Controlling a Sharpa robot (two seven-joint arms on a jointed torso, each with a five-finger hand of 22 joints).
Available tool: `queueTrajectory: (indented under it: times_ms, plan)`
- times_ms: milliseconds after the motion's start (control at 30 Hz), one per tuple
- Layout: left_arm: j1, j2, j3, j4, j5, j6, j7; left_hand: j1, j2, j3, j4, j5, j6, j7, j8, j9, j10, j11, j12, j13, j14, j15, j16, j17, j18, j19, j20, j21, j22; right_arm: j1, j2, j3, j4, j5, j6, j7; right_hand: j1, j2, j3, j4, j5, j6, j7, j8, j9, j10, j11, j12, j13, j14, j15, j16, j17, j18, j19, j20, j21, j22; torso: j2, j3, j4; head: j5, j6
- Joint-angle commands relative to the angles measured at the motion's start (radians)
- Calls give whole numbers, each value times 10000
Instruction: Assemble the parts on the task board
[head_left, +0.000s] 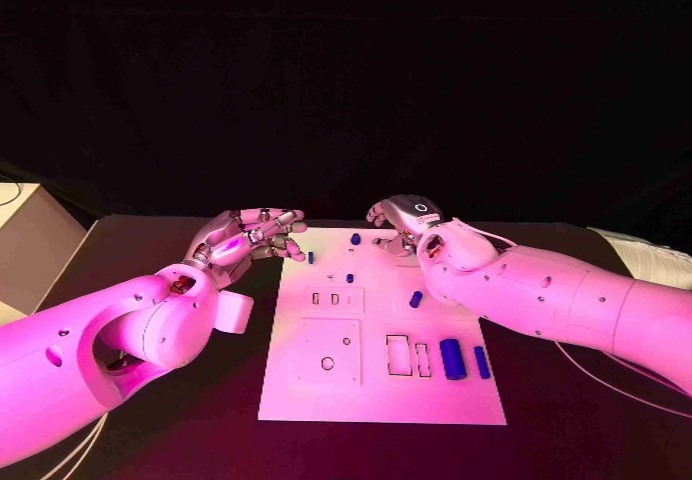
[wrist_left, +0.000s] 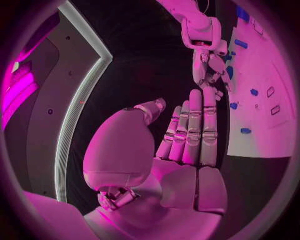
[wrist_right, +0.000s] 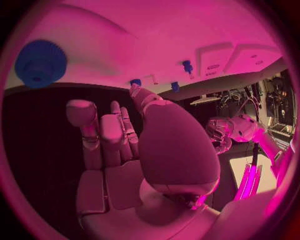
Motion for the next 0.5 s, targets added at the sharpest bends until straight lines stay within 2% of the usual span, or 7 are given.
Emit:
queueTrajectory:
  times_ms: [33,133,233,267,333,367,500]
  plan:
    - [6,5,9,-11,-29,204,45,37,-20,62,24,39,5,39,-57,15,-41,51,-40,2,-86,7,30,11,93,-78,20,21,11,98,-524,43,619,835,-307,33,41,-107,226,119,119,144,22,47,9,470,-11,139,59,104,1,164,249,-95,187,-14,297,357,-49,39,-89,25,12]
    - [5,6,9,-49,-28,219,52,29,-17,64,28,38,4,39,-60,15,-43,52,-40,2,-100,9,41,23,94,-97,23,42,25,204,-1173,69,1232,1759,-224,95,-24,-279,600,284,262,421,27,155,52,1556,-146,538,289,199,-103,422,639,-187,422,-68,770,916,-87,65,-154,18,41]
    - [4,11,8,-96,-27,239,59,29,-17,64,28,38,4,39,-60,15,-43,52,-40,2,-100,9,41,23,94,-97,23,42,25,286,-1845,82,1762,2640,91,74,-178,-565,504,302,789,587,-225,267,112,2798,-475,1453,910,262,-347,622,948,-227,524,-255,1006,1213,-117,85,-208,36,59]
    - [3,11,8,-111,-27,247,61,29,-17,64,28,38,4,39,-60,15,-43,52,-40,2,-100,9,41,23,94,-97,23,42,25,306,-2024,85,1866,2854,241,51,-269,-576,292,284,874,710,-308,382,179,3000,-744,2587,1907,337,-499,807,1232,-273,629,-455,1238,1493,-126,102,-234,35,62]
    - [3,11,8,-145,-33,262,65,28,-20,62,27,38,4,37,-60,15,-42,51,-39,3,-102,9,42,25,94,-100,24,45,27,334,-2310,89,1968,3211,597,-12,-309,-508,-40,279,910,545,-289,489,264,2420,-759,8126,7513,533,-515,1372,2158,-427,832,-397,1759,2150,-136,126,-256,40,57]
    - [3,11,8,-155,-36,265,66,27,-22,61,27,37,4,36,-60,15,-42,51,-39,3,-104,9,44,27,94,-102,24,47,28,340,-2380,89,1979,3306,717,-37,-399,-393,-150,401,894,418,-248,550,296,3099,-654,10906,10342,711,-370,1923,3248,-518,1028,-383,2293,2779,-138,136,-263,45,58]
    - [-1,18,8,-199,-140,268,52,25,-32,57,24,37,5,31,-60,16,-38,48,-36,4,-101,7,53,34,95,-107,24,57,35,364,-2730,93,1940,3794,1503,-239,-457,-390,-620,662,874,63,-179,711,355,4189,-389,13466,13138,1039,-249,2890,5380,-798,1477,-224,3604,4299,-130,145,-245,46,52]
